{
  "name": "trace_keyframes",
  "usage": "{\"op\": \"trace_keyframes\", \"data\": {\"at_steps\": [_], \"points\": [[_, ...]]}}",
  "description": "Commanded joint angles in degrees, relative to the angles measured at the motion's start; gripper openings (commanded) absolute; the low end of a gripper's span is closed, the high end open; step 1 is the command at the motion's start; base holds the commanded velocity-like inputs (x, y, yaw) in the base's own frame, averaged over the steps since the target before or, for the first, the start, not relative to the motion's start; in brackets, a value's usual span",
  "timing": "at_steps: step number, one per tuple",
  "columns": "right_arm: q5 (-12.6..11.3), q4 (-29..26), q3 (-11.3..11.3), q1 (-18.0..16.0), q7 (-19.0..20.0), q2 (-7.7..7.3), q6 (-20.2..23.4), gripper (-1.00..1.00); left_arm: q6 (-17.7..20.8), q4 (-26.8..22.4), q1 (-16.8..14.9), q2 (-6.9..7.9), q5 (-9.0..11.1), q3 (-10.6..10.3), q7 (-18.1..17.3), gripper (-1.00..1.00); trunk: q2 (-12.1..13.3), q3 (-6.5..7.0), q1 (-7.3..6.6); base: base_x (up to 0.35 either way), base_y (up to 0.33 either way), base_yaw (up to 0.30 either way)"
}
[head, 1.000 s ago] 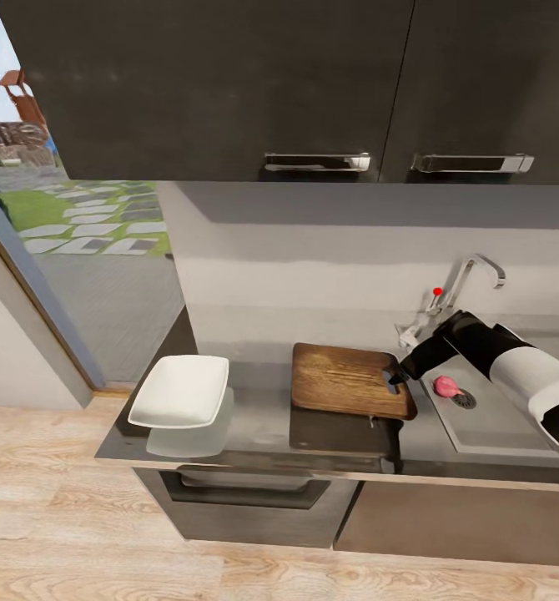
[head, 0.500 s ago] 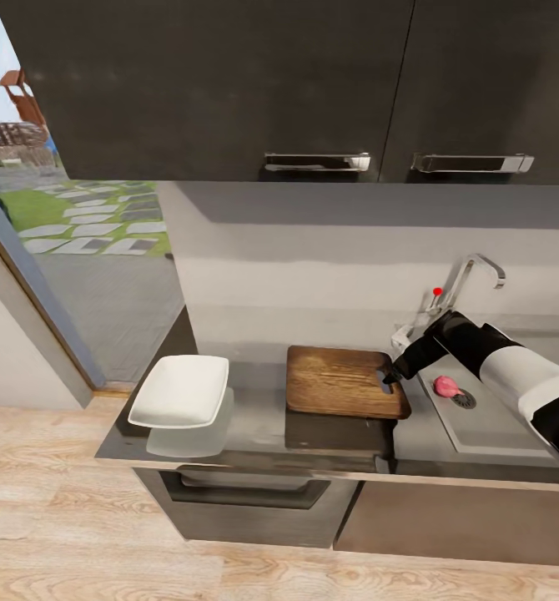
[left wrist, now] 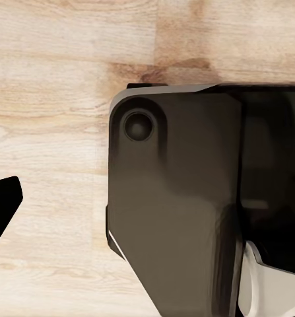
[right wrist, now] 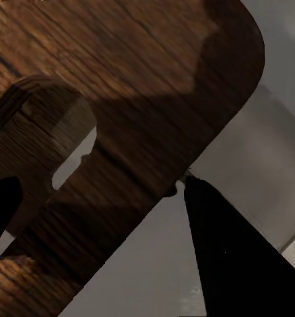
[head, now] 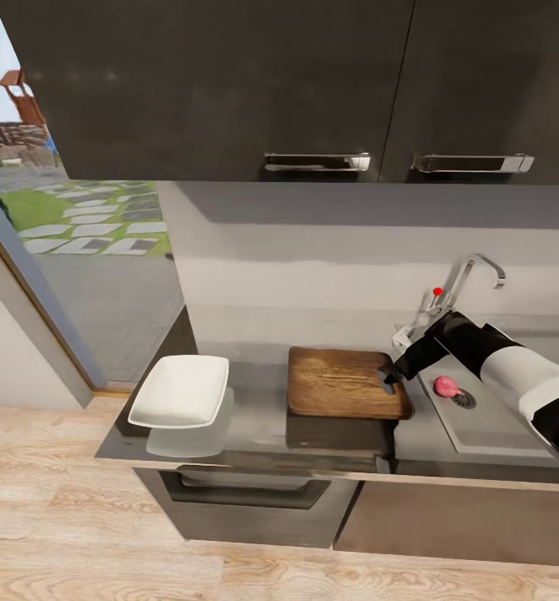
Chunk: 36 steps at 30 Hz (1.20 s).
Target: In the kitchen, take the Vidalia onion out of the sink, dice it on the chopping board with the paring knife, put the diced onion into the bowl on the countertop, then place both the paring knife and the chopping board into the sink.
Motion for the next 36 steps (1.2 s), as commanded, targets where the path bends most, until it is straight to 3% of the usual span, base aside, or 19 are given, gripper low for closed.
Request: {"op": "trace_keyframes", "data": {"at_steps": [1, 30, 36], "points": [[0.43, -0.16, -0.22, -0.02, 0.33, -0.04, 0.35, 1.00, -0.11, -0.08, 0.01, 0.06, 0.46, -0.46, 0.48, 1.00, -0.11, -0.10, 0.03, 0.000, 0.000, 0.000], [0.51, -0.24, -0.36, -0.02, 0.30, -0.34, 0.29, 1.00, -0.11, -0.08, 0.01, 0.06, 0.46, -0.46, 0.48, 1.00, -0.11, -0.10, 0.03, 0.000, 0.000, 0.000], [-0.39, -0.16, -0.68, 0.03, -2.60, -0.59, 0.33, 1.00, -0.11, -0.08, 0.01, 0.06, 0.46, -0.46, 0.47, 1.00, -0.11, -0.10, 0.03, 0.000, 0.000, 0.000]]}}
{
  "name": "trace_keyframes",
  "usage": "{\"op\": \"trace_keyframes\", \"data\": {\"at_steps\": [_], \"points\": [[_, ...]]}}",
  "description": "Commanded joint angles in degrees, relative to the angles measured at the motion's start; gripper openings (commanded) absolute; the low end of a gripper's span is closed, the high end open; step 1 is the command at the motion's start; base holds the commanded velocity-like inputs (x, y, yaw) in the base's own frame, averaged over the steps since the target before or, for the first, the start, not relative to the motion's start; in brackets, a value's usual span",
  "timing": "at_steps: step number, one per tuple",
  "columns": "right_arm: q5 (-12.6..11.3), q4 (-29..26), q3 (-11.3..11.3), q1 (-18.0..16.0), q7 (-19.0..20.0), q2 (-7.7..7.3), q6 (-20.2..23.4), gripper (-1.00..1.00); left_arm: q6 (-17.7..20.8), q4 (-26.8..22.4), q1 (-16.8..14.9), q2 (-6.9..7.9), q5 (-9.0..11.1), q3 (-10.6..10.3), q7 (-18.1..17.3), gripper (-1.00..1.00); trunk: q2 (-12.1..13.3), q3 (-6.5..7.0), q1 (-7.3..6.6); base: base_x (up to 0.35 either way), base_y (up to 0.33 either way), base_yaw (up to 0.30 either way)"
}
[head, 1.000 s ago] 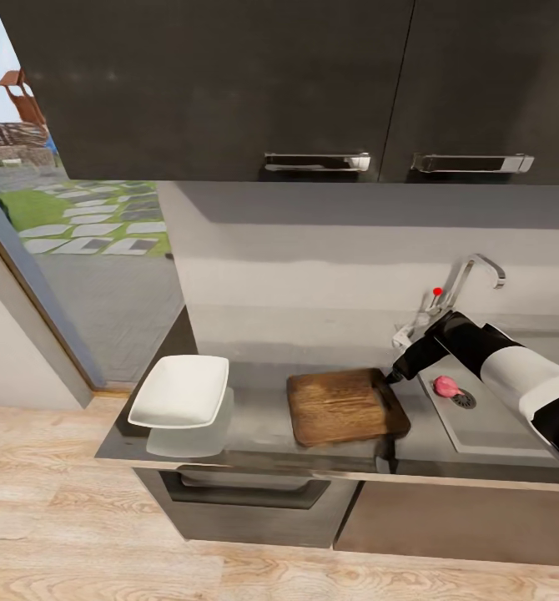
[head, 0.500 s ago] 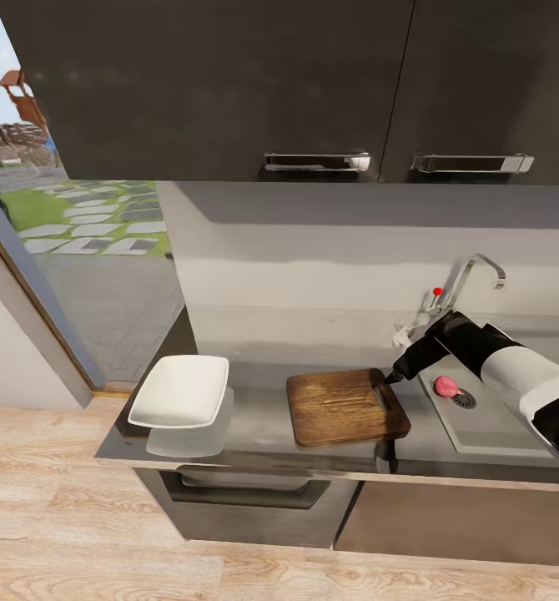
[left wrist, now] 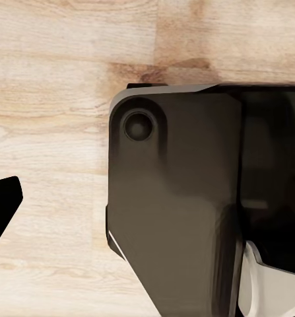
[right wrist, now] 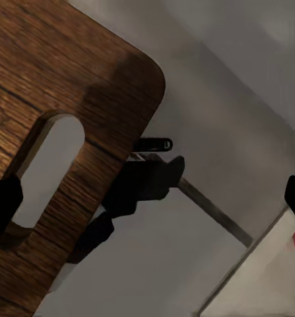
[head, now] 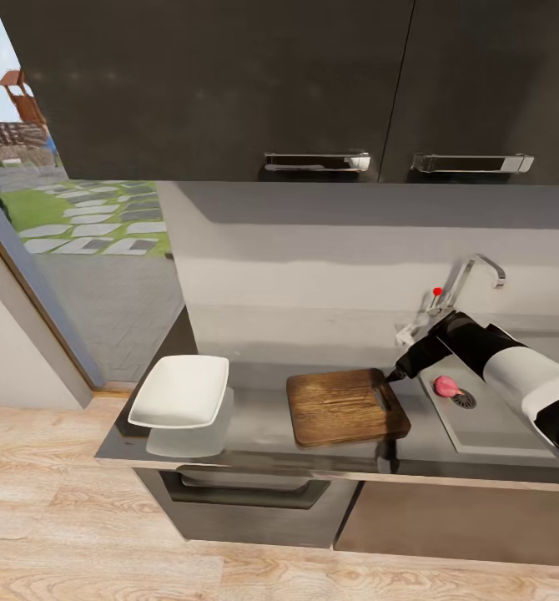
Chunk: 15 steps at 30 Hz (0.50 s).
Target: In the kitchen, take the Vidalia onion out of the sink, dice it on the chopping board with the paring knife, put the diced onion into the bowl on the countertop, then place both the paring knife and the chopping board into the sink.
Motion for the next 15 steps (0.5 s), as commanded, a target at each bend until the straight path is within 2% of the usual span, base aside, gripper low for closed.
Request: {"op": "trace_keyframes", "data": {"at_steps": [1, 4, 5, 7, 9, 12, 15], "points": [[-0.60, -0.02, -0.21, 0.01, -0.27, -0.05, 0.31, 1.00, -0.11, -0.08, 0.01, 0.06, 0.46, -0.46, 0.49, 1.00, -0.11, -0.10, 0.03, 0.000, 0.000, 0.000], [-5.35, 1.32, -0.29, 0.10, -1.03, -0.08, -0.40, 1.00, -0.11, -0.08, 0.01, 0.06, 0.46, -0.46, 0.50, 1.00, -0.11, -0.10, 0.03, -0.002, 0.000, 0.000], [-7.82, 2.53, -0.30, 0.12, -1.26, -0.09, -1.18, 1.00, -0.11, -0.08, 0.01, 0.06, 0.46, -0.46, 0.48, 1.00, -0.11, -0.10, 0.03, -0.036, 0.000, 0.000], [-12.73, 5.51, -0.30, 0.11, -2.48, -0.05, -4.02, 1.00, -0.11, -0.08, 0.01, 0.06, 0.46, -0.46, 0.48, 1.00, -0.11, -0.10, 0.03, -0.139, 0.000, 0.000], [-16.29, 7.85, -0.31, 0.12, -4.97, 0.02, -7.71, 1.00, -0.11, -0.08, 0.01, 0.06, 0.46, -0.46, 0.48, 1.00, -0.11, -0.10, 0.03, -0.246, 0.000, 0.000], [-18.25, 9.42, -0.31, 0.22, -7.81, 0.12, -11.26, 1.00, -0.11, -0.08, 0.01, 0.06, 0.46, -0.46, 0.51, 1.00, -0.11, -0.10, 0.03, -0.290, 0.000, 0.000], [-18.96, 10.06, -0.31, 0.51, -8.85, 0.23, -12.67, 1.00, -0.11, -0.08, 0.01, 0.06, 0.46, -0.46, 0.51, 1.00, -0.11, -0.10, 0.03, -0.314, 0.000, 0.000]]}}
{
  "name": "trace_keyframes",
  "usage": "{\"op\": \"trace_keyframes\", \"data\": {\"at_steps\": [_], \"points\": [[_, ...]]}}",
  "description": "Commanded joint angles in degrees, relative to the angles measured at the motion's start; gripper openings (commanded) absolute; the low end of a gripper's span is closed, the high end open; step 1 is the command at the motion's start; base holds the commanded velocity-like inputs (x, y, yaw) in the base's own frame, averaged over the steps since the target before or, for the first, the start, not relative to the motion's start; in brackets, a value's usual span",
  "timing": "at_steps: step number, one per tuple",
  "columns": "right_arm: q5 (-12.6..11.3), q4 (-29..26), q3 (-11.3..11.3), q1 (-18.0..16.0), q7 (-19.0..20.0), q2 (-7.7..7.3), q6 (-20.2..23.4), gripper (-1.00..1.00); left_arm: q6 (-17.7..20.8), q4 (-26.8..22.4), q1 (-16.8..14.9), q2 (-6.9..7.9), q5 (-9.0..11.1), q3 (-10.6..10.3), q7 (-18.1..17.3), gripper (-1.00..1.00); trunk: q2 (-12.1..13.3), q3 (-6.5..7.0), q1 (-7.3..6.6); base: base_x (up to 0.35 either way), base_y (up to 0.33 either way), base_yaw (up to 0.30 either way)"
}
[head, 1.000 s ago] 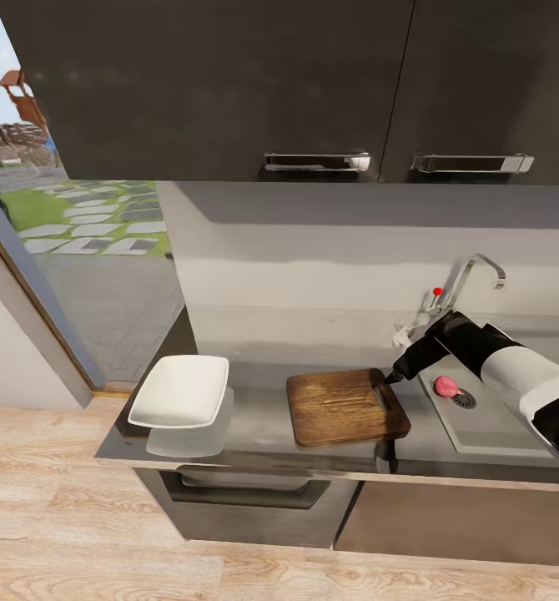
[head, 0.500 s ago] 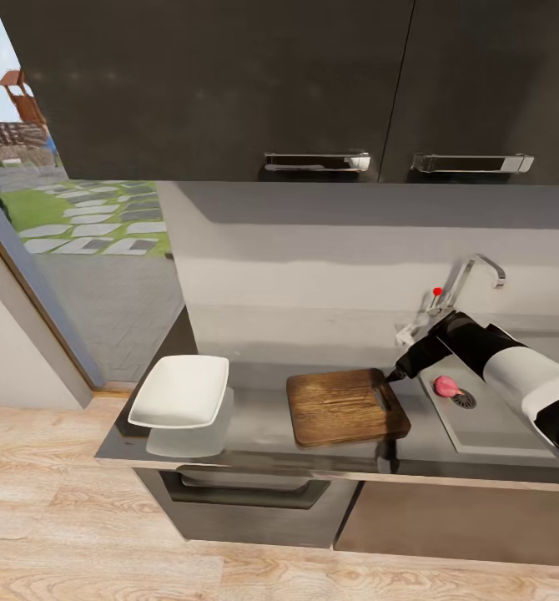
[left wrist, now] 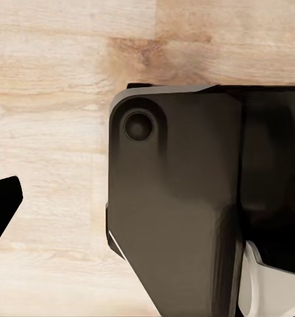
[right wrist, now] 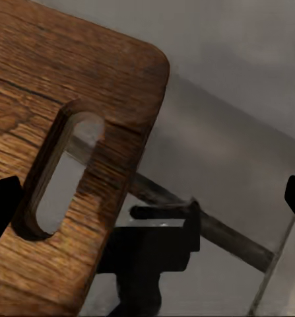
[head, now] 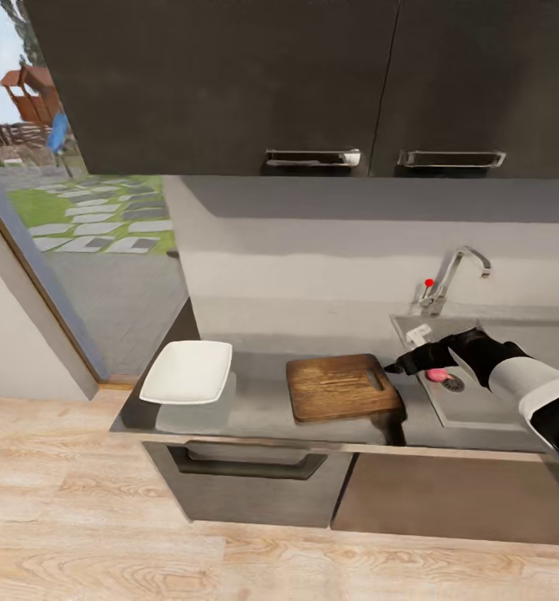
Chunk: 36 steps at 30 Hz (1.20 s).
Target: In the kitchen, take the Vidalia onion out of the sink, dice it on the chopping board with the paring knife, put the diced onion into the bowl on the countertop, then place both the paring knife and the chopping board into the sink.
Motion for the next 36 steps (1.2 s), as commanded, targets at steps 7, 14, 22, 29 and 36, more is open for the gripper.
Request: {"op": "trace_keyframes", "data": {"at_steps": [7, 14, 22, 29, 36], "points": [[-0.93, 0.23, 0.38, 0.71, -0.34, 0.07, -0.68, 1.00, -0.11, -0.07, 0.01, 0.06, 0.46, -0.47, 0.45, 1.00, -0.12, -0.10, 0.00, -0.322, 0.000, 0.000], [-0.95, 1.84, 0.39, 1.45, -0.41, 0.20, -2.84, 1.00, -0.11, -0.07, 0.01, 0.06, 0.46, -0.48, 0.44, 1.00, -0.12, -0.10, 0.00, -0.323, 0.000, 0.000], [-0.95, 2.23, 0.38, 4.71, -0.72, 0.28, -5.52, 1.00, -0.11, -0.07, 0.01, 0.06, 0.46, -0.47, 0.47, 1.00, -0.12, -0.10, 0.00, -0.323, 0.000, 0.000], [-1.03, 2.26, 0.38, 9.72, -2.69, 1.00, -9.92, 1.00, -0.11, -0.07, 0.01, 0.06, 0.46, -0.47, 0.45, 1.00, -0.12, -0.10, 0.00, -0.323, 0.000, 0.000], [-2.03, 2.26, 0.38, 18.86, -5.07, 2.60, -15.14, 1.00, -0.11, -0.07, 0.01, 0.06, 0.46, -0.47, 0.45, 1.00, -0.12, -0.10, 0.00, -0.248, 0.000, 0.000]]}}
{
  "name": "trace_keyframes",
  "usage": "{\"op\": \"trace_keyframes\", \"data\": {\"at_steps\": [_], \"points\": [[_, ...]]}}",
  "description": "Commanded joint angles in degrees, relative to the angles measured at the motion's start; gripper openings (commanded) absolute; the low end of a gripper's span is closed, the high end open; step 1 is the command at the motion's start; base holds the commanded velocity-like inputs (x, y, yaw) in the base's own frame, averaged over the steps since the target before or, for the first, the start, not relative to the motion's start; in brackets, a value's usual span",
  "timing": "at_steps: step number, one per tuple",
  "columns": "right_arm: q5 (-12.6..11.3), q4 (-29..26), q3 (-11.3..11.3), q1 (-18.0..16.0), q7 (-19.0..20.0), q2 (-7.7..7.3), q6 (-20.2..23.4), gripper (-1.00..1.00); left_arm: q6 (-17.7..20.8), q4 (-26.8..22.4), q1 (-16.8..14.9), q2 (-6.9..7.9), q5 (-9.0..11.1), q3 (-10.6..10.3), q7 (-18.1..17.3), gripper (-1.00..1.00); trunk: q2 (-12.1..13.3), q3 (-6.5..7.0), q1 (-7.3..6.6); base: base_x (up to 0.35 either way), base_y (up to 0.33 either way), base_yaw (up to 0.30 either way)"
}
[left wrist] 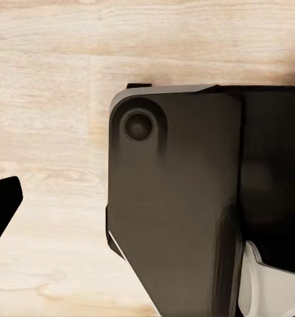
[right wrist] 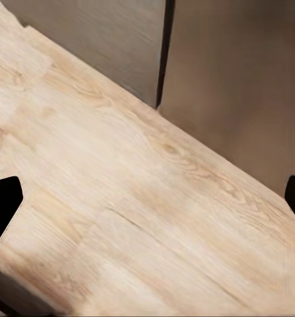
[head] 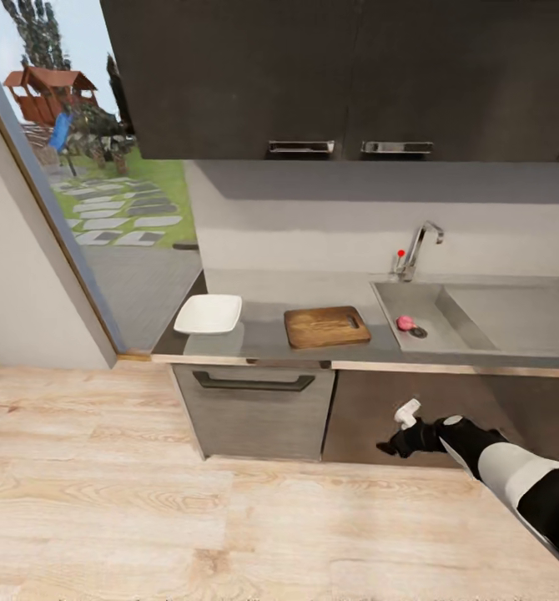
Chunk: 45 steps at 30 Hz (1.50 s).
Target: In the kitchen, take the Vidalia onion out of the sink, dice it on the chopping board with the paring knife, put the diced onion into the bowl on the countertop, then place both the paring knife and the chopping board into the sink.
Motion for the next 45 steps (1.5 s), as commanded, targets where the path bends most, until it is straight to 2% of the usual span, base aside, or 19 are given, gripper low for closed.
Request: {"op": "trace_keyframes", "data": {"at_steps": [1, 3, 5, 10, 12, 17, 23, 27, 28, 29, 32, 34, 39, 40, 43, 45], "points": [[-0.92, -0.06, 0.26, 0.87, -0.43, 0.30, -0.54, 1.00, -0.11, -0.08, 0.01, 0.05, 0.46, -0.45, 0.49, 1.00, -0.11, -0.09, 0.02, -0.078, 0.000, 0.000], [-1.83, -0.06, 0.26, 3.75, -3.03, 1.49, -2.44, 1.00, -0.11, -0.08, 0.01, 0.05, 0.46, -0.45, 0.50, 1.00, -0.11, -0.09, 0.02, -0.045, 0.000, 0.000], [-2.71, -0.06, 0.26, 7.21, -7.59, 3.16, -4.14, 1.00, -0.11, -0.08, 0.01, 0.05, 0.46, -0.45, 0.49, 1.00, -0.11, -0.09, 0.02, -0.021, 0.000, 0.000], [-4.28, -0.06, 0.24, 11.35, -15.52, 6.53, -5.22, 1.00, -0.11, -0.08, 0.01, 0.05, 0.46, -0.45, 0.48, 1.00, -0.11, -0.09, 0.02, -0.007, 0.000, 0.000], [-5.00, -0.06, 0.25, 12.09, -17.51, 7.44, -5.33, 1.00, -0.11, -0.08, 0.01, 0.05, 0.46, -0.45, 0.49, 1.00, -0.11, -0.09, 0.02, -0.002, 0.000, 0.000], [-6.88, -0.06, 0.26, 14.68, -19.66, 9.88, -6.19, 1.00, -0.11, -0.09, 0.01, 0.05, 0.46, -0.45, 0.51, 1.00, -0.11, -0.09, 0.02, 0.000, 0.000, 0.000], [-7.40, -0.06, 0.22, 18.10, -21.05, 10.40, -8.48, 1.00, -0.11, -0.16, 0.01, 0.05, 0.46, -0.45, 0.51, 1.00, -0.11, -0.09, 0.02, 0.000, 0.000, 0.000], [-7.46, 0.01, 0.14, 22.29, -23.79, 10.14, -13.32, 1.00, -0.11, -0.16, 0.01, 0.05, 0.46, -0.45, 0.50, 1.00, -0.11, -0.09, 0.02, 0.000, 0.000, 0.000], [-8.31, 0.07, 0.10, 26.29, -27.15, 9.77, -16.93, 1.00, -0.11, -0.16, 0.01, 0.05, 0.46, -0.45, 0.51, 1.00, -0.11, -0.09, 0.02, 0.000, 0.000, 0.000], [-10.07, 0.11, 0.09, 28.63, -28.71, 9.64, -18.35, 1.00, -0.11, -0.16, 0.01, 0.05, 0.46, -0.45, 0.50, 1.00, -0.11, -0.09, 0.02, 0.000, 0.000, 0.000], [-14.12, 0.21, 0.09, 33.19, -30.10, 9.51, -21.19, 1.00, -0.11, -0.16, 0.01, 0.05, 0.46, -0.45, 0.49, 1.00, -0.11, -0.09, 0.02, 0.000, 0.000, 0.000], [-16.92, 0.26, 0.10, 38.11, -30.56, 8.93, -24.12, 1.00, -0.11, -0.16, 0.01, 0.05, 0.46, -0.45, 0.50, 1.00, -0.11, -0.09, 0.02, 0.000, 0.000, 0.000], [-18.36, 0.29, 0.17, 47.03, -30.80, 8.65, -28.86, 1.00, -0.11, -0.16, 0.01, 0.05, 0.46, -0.45, 0.51, 1.00, -0.11, -0.09, 0.02, 0.000, 0.000, 0.000], [-18.55, 0.29, 0.17, 51.01, -30.80, 8.82, -30.76, 1.00, -0.11, -0.18, 0.01, 0.07, 0.46, -0.45, 0.52, 1.00, -0.11, -0.09, 0.02, 0.000, 0.000, 0.000], [-18.61, 0.29, 0.17, 54.65, -30.79, 9.65, -31.47, 1.00, -0.11, -0.23, 0.01, 0.12, 0.46, -0.39, 0.52, 1.00, -0.11, -0.09, 0.02, 0.000, 0.000, 0.000], [-18.71, 0.24, 0.16, 55.85, -30.85, 10.04, -31.61, 1.00, -0.11, -0.27, 0.01, 0.13, 0.46, -0.38, 0.52, 1.00, -0.11, -0.09, 0.02, 0.000, 0.000, 0.000]]}}
